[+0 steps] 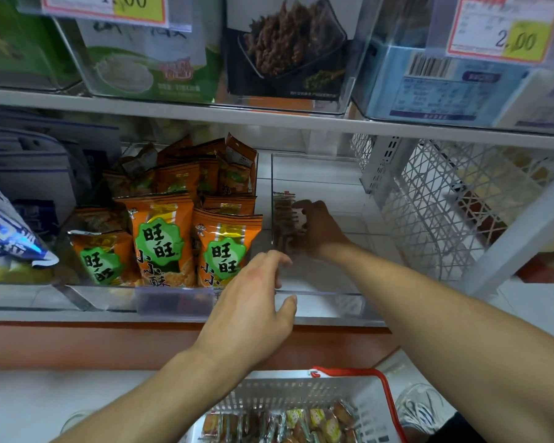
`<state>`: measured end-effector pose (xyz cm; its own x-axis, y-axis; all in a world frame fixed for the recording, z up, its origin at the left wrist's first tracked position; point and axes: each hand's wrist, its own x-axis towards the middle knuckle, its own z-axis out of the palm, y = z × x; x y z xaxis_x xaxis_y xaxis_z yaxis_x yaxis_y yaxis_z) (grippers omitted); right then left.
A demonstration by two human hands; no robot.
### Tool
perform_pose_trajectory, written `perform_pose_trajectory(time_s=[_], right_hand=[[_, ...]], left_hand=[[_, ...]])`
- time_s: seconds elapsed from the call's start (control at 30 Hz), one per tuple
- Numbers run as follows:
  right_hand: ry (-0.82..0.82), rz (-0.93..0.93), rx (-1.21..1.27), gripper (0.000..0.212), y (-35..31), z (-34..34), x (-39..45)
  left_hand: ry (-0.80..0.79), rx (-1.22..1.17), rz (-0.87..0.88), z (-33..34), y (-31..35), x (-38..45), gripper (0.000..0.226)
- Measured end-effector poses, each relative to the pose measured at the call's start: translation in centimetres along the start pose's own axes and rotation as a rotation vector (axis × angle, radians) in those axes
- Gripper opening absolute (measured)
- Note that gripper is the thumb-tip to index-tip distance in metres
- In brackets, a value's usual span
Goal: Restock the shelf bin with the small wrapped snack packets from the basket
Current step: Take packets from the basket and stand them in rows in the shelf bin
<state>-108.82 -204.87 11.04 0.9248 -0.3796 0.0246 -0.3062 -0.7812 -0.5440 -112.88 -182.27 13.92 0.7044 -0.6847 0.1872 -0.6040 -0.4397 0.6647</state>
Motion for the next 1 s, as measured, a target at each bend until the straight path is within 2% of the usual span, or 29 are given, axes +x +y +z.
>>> perform_pose_trajectory(time_s=[0.1,0.17,0.23,0.3,0.4,0.67,0.8,0.87,0.9,1.0], right_hand=[[-0.056,0.178,0.132,0.090,-0.2,0.6,0.4],[-0.091,0.206,0.159,0.091,-0.4,1.1,0.6],[-0.061,0.203,0.155,0.087,-0.6,1.1,0.6],[-0.014,0.229,0.134,0.088,-0.6,1.0,0.8],[-0.048,0.303,0.102,0.093,-0.7,1.1,1.1],[-0.133,0.361,0.120,0.090,0.1,0.4,0.5],[-0.123,0.390,0.154,0.092,0.5,-0.9,-0.7],[-0.050,0.380,0.223,0.086,0.0,-2.0,-2.0],[0.046,0.341,0.245,0.076,-0.5,-2.7,-2.7],[0.554,0.088,0.387,0.037,-3.4,-4.2,-6.0]], left_hand=[[0.060,-0.098,-0.086,0.4,0.0,0.0,0.051],[0.057,-0.094,-0.116,0.6,0.0,-0.1,0.064],[0.034,-0.086,-0.129,0.6,0.1,-0.3,0.083],[0.014,-0.080,-0.133,0.5,0.2,-0.5,0.092],[-0.007,-0.049,-0.128,0.6,0.3,-0.7,0.091],[-0.064,-0.075,-0.104,0.9,0.2,-0.6,0.093],[-0.026,-0.129,-0.104,1.0,0.2,-0.8,0.075],[-0.012,-0.133,-0.109,0.8,0.3,-1.0,0.055],[-0.018,-0.123,-0.106,0.6,0.4,-1.1,0.045],[-0.097,-0.012,-0.074,0.1,0.2,-1.7,0.030]])
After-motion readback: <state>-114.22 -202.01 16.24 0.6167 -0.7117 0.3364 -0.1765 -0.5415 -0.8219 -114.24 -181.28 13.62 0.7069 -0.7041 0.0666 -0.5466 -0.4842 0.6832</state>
